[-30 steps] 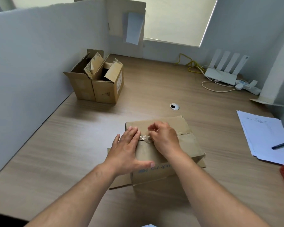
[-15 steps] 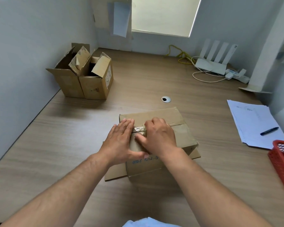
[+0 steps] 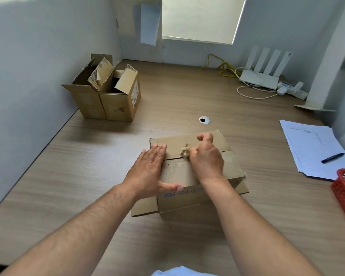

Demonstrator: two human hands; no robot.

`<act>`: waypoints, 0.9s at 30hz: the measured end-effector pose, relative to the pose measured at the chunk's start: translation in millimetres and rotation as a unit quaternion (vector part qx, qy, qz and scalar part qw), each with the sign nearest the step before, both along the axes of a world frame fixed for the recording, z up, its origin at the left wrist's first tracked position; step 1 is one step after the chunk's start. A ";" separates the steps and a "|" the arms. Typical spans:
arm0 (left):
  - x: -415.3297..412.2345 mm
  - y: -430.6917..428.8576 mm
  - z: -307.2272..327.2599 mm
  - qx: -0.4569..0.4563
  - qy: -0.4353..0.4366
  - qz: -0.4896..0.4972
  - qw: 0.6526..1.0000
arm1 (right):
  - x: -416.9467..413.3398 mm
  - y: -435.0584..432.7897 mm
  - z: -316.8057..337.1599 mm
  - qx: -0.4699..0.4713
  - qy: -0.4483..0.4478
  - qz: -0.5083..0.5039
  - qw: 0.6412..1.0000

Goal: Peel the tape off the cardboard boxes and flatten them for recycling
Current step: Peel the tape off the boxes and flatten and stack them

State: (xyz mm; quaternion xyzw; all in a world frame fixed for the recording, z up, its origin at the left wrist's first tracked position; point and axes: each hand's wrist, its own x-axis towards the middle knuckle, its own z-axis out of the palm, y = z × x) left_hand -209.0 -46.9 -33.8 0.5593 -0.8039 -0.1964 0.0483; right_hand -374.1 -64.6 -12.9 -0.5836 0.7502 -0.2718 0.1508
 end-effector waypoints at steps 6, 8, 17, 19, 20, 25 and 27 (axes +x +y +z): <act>0.7 -4.9 0.0 -0.022 -0.040 -0.020 0.999 | -25.7 1.3 -10.9 -0.006 0.060 -0.032 0.998; -3.4 -7.4 4.4 -0.036 -0.070 -0.028 0.996 | -28.0 2.5 -11.8 -0.008 0.114 -0.003 0.993; -46.1 -13.7 -0.7 -0.021 -0.077 -0.015 0.997 | -7.9 3.9 -9.1 -0.003 0.253 0.046 0.966; -45.7 -14.1 -1.3 -0.018 -0.076 -0.010 0.997 | -3.5 3.4 -9.3 -0.002 0.259 0.047 0.965; -45.3 -14.5 -1.5 -0.018 -0.077 -0.012 0.997 | -2.4 4.1 -10.8 -0.009 0.254 0.054 0.966; -40.1 -15.8 -2.6 -0.020 -0.096 -0.020 0.995 | -19.7 2.4 -5.4 -0.010 0.168 0.021 0.985; -34.9 -15.7 -2.1 -0.019 -0.097 -0.029 0.995 | -38.2 -2.2 -1.0 0.012 0.075 -0.038 0.996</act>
